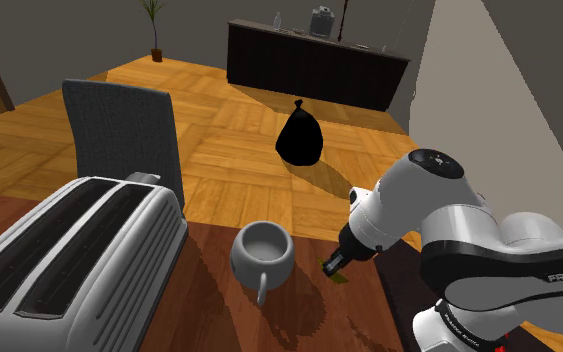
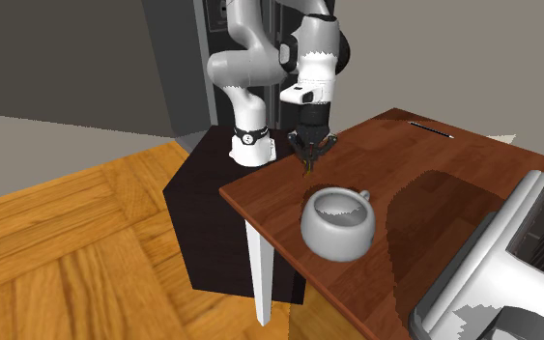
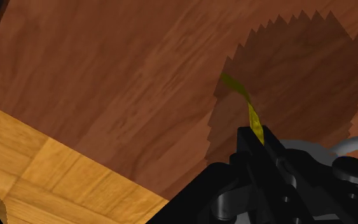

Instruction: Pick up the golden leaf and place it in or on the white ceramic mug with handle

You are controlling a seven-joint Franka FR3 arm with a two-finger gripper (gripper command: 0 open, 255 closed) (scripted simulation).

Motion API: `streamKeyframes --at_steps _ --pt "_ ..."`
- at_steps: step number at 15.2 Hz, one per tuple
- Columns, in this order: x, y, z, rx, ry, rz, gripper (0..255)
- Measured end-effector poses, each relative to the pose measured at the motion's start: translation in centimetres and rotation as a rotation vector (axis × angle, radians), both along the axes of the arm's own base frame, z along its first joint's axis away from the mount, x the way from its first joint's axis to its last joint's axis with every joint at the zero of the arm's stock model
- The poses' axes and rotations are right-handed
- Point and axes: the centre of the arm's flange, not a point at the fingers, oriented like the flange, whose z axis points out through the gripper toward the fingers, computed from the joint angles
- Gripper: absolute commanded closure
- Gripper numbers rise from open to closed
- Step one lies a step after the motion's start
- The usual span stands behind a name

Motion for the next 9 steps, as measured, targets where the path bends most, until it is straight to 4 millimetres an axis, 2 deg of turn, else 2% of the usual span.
streamKeyframes --at_steps 9 --pt "0.2 0.0 4.8 0.000 0.000 0.000 255"
